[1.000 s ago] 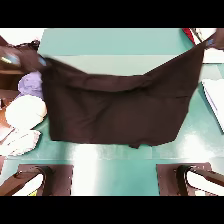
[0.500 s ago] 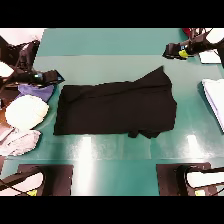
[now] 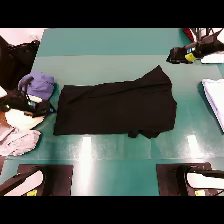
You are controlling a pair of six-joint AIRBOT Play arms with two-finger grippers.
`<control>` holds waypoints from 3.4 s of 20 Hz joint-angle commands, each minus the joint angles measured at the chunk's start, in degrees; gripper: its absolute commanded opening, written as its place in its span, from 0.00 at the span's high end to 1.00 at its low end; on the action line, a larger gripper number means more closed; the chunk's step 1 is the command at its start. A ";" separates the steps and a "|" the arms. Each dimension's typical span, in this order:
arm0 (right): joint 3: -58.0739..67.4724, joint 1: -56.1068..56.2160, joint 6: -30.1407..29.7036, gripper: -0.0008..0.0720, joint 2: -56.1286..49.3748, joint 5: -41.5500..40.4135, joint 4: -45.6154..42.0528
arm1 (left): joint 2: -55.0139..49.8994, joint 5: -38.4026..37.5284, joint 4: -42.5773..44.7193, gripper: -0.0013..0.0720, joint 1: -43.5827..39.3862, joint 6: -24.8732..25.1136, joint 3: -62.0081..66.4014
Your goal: Fold the shirts.
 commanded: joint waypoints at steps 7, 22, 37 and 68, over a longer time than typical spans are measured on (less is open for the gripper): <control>-10.73 0.04 -0.24 0.42 7.61 -2.93 0.07 | 2.69 7.23 1.38 0.33 0.48 -0.59 -15.41; -23.32 -7.76 -0.26 0.43 11.96 10.23 0.00 | 3.78 -0.57 0.04 0.95 0.48 2.49 -7.28; -54.58 -16.06 -1.62 0.42 11.41 1.14 11.32 | 5.38 -0.79 -8.90 0.95 0.48 5.86 -4.66; 27.87 -16.20 -0.92 0.97 32.59 6.75 -6.43 | 15.26 0.33 -15.65 0.95 0.48 -0.20 72.02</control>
